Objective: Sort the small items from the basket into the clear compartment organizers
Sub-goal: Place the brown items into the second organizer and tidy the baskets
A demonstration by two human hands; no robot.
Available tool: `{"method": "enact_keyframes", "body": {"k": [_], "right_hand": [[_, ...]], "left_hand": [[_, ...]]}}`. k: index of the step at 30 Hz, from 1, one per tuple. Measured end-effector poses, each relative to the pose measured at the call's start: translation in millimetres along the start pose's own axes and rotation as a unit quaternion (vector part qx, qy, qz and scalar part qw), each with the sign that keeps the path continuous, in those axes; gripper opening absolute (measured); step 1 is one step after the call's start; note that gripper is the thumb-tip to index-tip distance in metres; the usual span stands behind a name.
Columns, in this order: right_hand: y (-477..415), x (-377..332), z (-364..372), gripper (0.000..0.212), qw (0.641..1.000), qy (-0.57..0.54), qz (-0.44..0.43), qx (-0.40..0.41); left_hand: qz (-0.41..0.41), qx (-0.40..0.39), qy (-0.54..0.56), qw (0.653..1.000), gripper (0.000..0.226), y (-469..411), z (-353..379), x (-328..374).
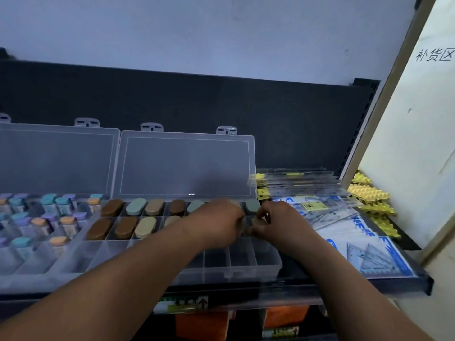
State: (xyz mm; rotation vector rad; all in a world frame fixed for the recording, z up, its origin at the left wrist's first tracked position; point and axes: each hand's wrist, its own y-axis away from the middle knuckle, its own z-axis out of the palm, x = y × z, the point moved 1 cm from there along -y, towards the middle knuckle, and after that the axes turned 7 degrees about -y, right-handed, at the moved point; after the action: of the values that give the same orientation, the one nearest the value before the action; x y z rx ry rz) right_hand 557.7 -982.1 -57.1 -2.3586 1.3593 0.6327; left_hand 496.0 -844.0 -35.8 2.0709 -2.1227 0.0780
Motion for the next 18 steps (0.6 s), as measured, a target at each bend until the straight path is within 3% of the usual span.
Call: {"method": "enact_keyframes", "body": {"k": [5, 11, 18], "right_hand": [[-2.3, 1.5, -3.8, 0.032, 1.000, -0.006, -0.001, -0.022], [-3.6, -10.9, -8.1, 0.030, 0.999, 0.031, -0.029, 0.022], [11.9, -79.1, 11.8, 0.040, 0.985, 0.090, -0.142, 0.045]], "left_hand": [[-0.015, 0.016, 0.033, 0.999, 0.007, 0.0, -0.7, -5.9], [-0.060, 0.079, 0.026, 0.995, 0.037, 17.1, -4.5, -22.7], [-0.101, 0.186, -0.058, 0.976, 0.035, 75.9, -18.7, -66.2]]}}
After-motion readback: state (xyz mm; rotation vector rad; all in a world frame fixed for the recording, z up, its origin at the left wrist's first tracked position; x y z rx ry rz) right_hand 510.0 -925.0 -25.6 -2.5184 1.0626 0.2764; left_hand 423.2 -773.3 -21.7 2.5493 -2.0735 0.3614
